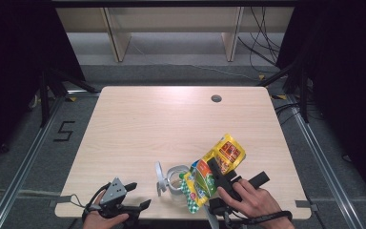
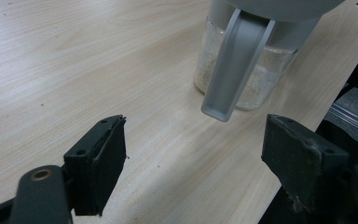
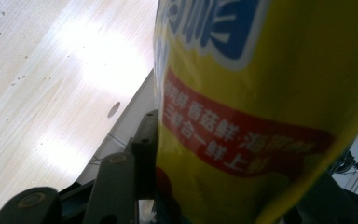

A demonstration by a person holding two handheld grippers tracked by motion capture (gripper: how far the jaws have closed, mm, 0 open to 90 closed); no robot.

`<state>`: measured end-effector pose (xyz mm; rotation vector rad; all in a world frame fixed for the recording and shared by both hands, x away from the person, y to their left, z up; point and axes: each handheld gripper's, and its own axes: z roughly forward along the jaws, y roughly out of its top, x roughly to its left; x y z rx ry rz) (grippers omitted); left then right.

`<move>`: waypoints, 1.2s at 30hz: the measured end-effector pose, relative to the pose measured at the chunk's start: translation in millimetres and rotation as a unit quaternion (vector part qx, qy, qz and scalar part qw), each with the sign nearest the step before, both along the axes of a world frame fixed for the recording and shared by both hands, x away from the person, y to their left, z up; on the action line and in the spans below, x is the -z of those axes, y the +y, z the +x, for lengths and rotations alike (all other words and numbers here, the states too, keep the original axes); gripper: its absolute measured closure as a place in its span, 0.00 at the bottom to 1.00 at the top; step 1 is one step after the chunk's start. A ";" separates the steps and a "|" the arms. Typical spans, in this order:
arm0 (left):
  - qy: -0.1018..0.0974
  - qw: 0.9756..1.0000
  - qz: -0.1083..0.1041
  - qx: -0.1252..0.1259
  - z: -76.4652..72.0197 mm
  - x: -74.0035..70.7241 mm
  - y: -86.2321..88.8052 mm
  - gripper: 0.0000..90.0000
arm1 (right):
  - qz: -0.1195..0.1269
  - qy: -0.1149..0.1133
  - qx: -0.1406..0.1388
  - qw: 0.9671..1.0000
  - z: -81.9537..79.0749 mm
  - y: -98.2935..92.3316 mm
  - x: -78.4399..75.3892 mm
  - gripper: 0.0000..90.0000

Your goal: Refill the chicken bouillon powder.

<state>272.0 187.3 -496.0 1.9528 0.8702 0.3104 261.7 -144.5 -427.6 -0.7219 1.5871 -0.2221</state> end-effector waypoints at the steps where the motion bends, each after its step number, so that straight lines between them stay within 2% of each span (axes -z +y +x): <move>1: 0.000 1.000 -0.002 0.001 0.4 0.4 -0.2 0.23 | 0.000 0.001 0.000 1.000 -0.3 0.4 0.0 0.63; 6: 0.001 1.000 -0.002 0.000 -0.1 0.0 -0.4 0.23 | -0.001 0.013 0.001 1.000 0.2 -0.3 -1.1 0.63; 7: 0.002 1.000 -0.001 0.003 0.5 0.3 -0.5 0.23 | 0.000 0.007 -0.002 1.000 -0.2 -1.3 -1.2 0.63; 9: -0.006 1.000 -0.002 0.008 1.4 1.3 -1.2 0.23 | -0.002 0.009 -0.003 1.000 0.2 -2.7 -2.8 0.63; 10: -0.004 1.000 0.005 0.010 1.4 0.2 -0.5 0.23 | -0.008 0.007 -0.002 1.000 0.7 -2.4 -4.3 0.63; 11: 0.004 1.000 -0.006 0.001 0.5 0.5 -1.9 0.23 | -0.012 0.011 0.001 1.000 1.2 -2.2 -5.7 0.63; 12: 0.001 1.000 -0.002 0.005 1.0 0.3 -1.2 0.23 | -0.012 0.010 0.002 1.000 1.3 -2.1 -6.7 0.63; 13: -0.004 1.000 0.013 0.009 2.0 -0.1 0.5 0.23 | -0.010 0.009 -0.001 1.000 1.8 -2.0 -7.6 0.63; 16: -0.004 1.000 -0.001 0.006 1.8 0.2 -1.1 0.23 | -0.024 0.013 0.002 1.000 3.2 -0.2 -9.2 0.63; 17: -0.006 1.000 0.005 0.010 2.4 0.0 -0.5 0.23 | -0.026 0.015 0.001 1.000 3.5 0.2 -9.9 0.63; 20: -0.004 1.000 0.001 0.007 1.7 1.0 -1.7 0.23 | -0.024 0.023 0.002 0.999 4.7 1.8 -13.1 0.63; 21: -0.004 1.000 0.000 0.006 1.8 0.9 -1.9 0.23 | -0.024 0.019 -0.001 1.000 4.9 2.0 -13.7 0.63; 23: -0.004 1.000 0.003 0.010 2.2 0.6 -1.4 0.23 | -0.012 0.034 0.002 0.999 6.2 2.4 -13.7 0.63; 27: -0.005 1.000 0.002 0.010 2.4 0.3 -1.0 0.23 | -0.012 0.040 0.007 0.999 7.9 2.5 -14.5 0.63; 28: -0.005 1.000 -0.003 0.007 2.3 0.9 -2.0 0.23 | -0.012 0.050 0.010 0.999 8.4 2.7 -15.3 0.63; 30: -0.003 1.000 0.010 0.010 1.8 0.8 -0.8 0.23 | -0.009 0.045 0.007 0.999 8.6 2.1 -15.1 0.63; 31: -0.003 1.000 0.001 0.007 1.4 1.1 -2.0 0.23 | -0.007 0.047 0.005 0.999 8.8 1.7 -15.2 0.63; 32: -0.004 1.000 0.007 0.009 1.9 0.3 -1.2 0.23 | -0.006 0.052 0.006 0.999 9.1 1.5 -16.0 0.63; 35: -0.003 1.000 0.002 0.008 1.8 1.1 -2.2 0.23 | -0.007 0.052 0.006 0.999 8.6 1.6 -16.0 0.63; 36: -0.003 1.000 0.009 0.012 2.1 0.9 -1.0 0.23 | -0.008 0.055 0.006 0.998 8.5 1.9 -16.5 0.63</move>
